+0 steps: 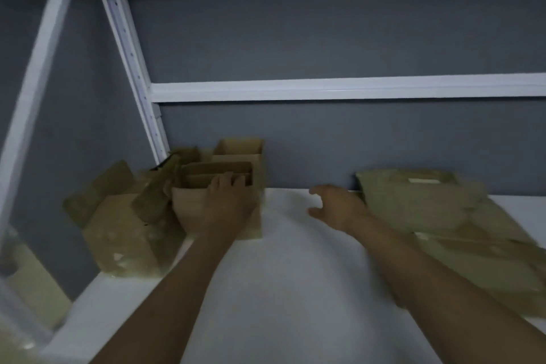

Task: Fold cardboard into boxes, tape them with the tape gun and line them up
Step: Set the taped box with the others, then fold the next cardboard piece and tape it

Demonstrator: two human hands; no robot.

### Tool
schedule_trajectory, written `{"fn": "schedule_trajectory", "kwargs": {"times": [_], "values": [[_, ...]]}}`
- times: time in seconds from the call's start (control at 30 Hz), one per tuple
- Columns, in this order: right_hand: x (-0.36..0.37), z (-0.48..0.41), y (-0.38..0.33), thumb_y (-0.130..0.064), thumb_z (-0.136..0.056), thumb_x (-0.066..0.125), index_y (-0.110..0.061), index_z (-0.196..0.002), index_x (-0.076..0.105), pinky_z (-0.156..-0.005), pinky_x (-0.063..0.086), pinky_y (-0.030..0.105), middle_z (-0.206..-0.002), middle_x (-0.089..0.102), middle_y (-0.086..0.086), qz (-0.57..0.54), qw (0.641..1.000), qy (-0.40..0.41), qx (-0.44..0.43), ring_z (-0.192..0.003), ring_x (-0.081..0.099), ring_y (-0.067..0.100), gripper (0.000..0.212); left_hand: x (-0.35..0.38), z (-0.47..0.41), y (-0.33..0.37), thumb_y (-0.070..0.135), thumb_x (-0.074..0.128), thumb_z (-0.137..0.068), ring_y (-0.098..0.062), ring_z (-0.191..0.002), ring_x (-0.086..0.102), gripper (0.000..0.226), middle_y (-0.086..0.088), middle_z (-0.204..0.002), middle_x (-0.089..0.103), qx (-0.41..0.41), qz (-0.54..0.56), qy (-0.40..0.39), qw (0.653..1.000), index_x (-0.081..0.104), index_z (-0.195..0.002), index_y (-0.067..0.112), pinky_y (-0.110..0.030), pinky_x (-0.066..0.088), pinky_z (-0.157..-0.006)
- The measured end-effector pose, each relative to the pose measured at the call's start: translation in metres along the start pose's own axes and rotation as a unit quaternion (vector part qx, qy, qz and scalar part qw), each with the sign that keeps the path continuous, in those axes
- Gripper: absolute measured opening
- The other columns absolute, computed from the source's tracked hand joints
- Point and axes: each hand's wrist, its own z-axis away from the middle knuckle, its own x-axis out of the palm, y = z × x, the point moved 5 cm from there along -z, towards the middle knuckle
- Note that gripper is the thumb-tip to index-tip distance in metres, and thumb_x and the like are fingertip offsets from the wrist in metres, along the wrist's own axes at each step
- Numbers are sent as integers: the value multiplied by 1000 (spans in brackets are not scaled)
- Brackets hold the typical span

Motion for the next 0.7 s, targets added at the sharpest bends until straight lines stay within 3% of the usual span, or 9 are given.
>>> {"fn": "schedule_trajectory", "kwargs": {"times": [0.1,0.23,0.37,0.47,0.53,0.6,0.7], "values": [[-26,31,57,-42,-89,59,-22,-131,53,-96,38,26,-139,48,1,34,999,-13,18,-121,50,20,46,4,8,63,51,52,-91,-30,-127,44,60,-12,-137,49,-20,49,-46,998,47,-135,10,-38,36,-105],[-55,77,130,-42,-87,59,-20,-115,65,-98,44,38,-127,58,4,70,997,-21,24,-113,54,25,36,13,26,159,55,50,-93,-28,-137,34,67,-10,-149,39,33,81,-97,991,40,-144,14,-39,31,-111],[-70,120,190,-43,-88,59,-22,-115,66,-93,48,39,-122,62,4,72,997,-32,27,-108,58,24,35,29,42,233,54,50,-94,-27,-134,38,66,-9,-146,40,58,122,-165,977,38,-145,16,-39,35,-108],[-67,144,227,-42,-87,62,-23,-115,65,-94,45,34,-121,62,1,36,997,-58,27,-111,57,21,34,50,52,267,54,52,-92,-30,-122,50,57,-10,-131,51,45,181,-222,957,49,-136,18,-40,44,-99],[-55,155,246,-55,-84,61,-26,-132,53,-103,39,34,-140,49,1,42,994,-92,30,-125,47,22,57,64,56,281,58,50,-90,-28,-108,58,53,-10,-120,58,39,207,-246,946,53,-126,19,-40,49,-89],[-42,163,260,-84,-65,52,-33,-145,36,-113,27,37,-155,27,0,47,988,-143,42,-140,28,23,96,83,63,288,61,50,-88,-25,-100,61,56,-10,-116,61,16,226,-285,931,54,-122,17,-37,52,-85],[-25,172,277,-103,-30,31,-41,-150,17,-119,8,44,-161,-3,-4,26,983,-169,66,-148,-3,22,135,96,65,295,69,56,-77,-30,-120,52,83,-15,-142,42,-21,281,-287,916,39,-142,20,-41,46,-101]]}}
